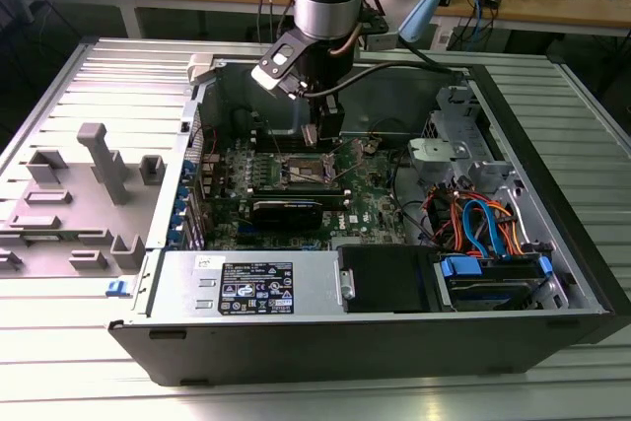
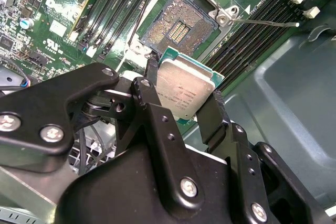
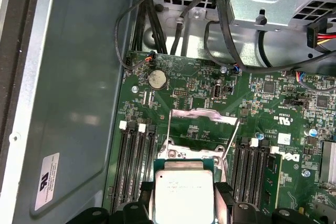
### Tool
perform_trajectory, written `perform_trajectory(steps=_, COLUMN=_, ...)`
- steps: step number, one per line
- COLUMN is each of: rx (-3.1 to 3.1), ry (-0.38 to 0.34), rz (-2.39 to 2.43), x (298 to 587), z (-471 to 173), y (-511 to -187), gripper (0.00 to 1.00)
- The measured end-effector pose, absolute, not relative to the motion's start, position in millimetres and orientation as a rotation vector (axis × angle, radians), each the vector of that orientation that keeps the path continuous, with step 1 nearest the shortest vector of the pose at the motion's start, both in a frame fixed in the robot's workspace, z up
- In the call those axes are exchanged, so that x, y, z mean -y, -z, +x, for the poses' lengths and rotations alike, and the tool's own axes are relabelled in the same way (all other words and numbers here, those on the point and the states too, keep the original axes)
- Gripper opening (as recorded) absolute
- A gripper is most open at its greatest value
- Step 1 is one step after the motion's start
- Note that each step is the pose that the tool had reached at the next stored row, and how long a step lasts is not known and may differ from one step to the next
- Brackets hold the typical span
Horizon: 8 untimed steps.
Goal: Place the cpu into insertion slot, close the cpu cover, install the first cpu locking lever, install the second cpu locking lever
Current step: 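Place the cpu into insertion slot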
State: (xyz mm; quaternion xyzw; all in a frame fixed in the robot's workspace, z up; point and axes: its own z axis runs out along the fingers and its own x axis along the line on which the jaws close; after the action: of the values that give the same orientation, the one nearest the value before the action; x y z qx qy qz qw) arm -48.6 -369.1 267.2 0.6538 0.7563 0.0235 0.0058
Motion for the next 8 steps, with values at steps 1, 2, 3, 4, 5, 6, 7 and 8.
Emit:
perform_trajectory(steps=1, rx=-2.367, ry=-0.074, rz=2.046, x=369.1, z=-48.6, y=-267.2, gripper=0.54)
perform_trajectory(steps=2, rx=-2.367, ry=-0.074, rz=2.046, x=369.1, z=-48.6, y=-267.2, gripper=0.54)
perform_trajectory(steps=3, rx=-2.367, ry=-0.074, rz=2.047, x=369.1, z=-48.6, y=-267.2, gripper=0.54)
perform_trajectory(steps=4, rx=-2.367, ry=-0.074, rz=2.047, x=369.1, z=-48.6, y=-267.2, gripper=0.54)
perform_trajectory(steps=5, rx=-2.367, ry=-0.074, rz=2.047, x=369.1, z=-48.6, y=-267.2, gripper=0.54)
perform_trajectory(steps=6, rx=-2.366, ry=-0.074, rz=2.047, x=369.1, z=-48.6, y=-267.2, gripper=0.54)
perform_trajectory(steps=7, rx=-2.364, ry=-0.074, rz=2.050, x=369.1, z=-48.7, y=-266.7, gripper=0.54)
perform_trajectory(steps=8, rx=-2.362, ry=-0.074, rz=2.052, x=369.1, z=-49.3, y=-266.2, gripper=0.54)
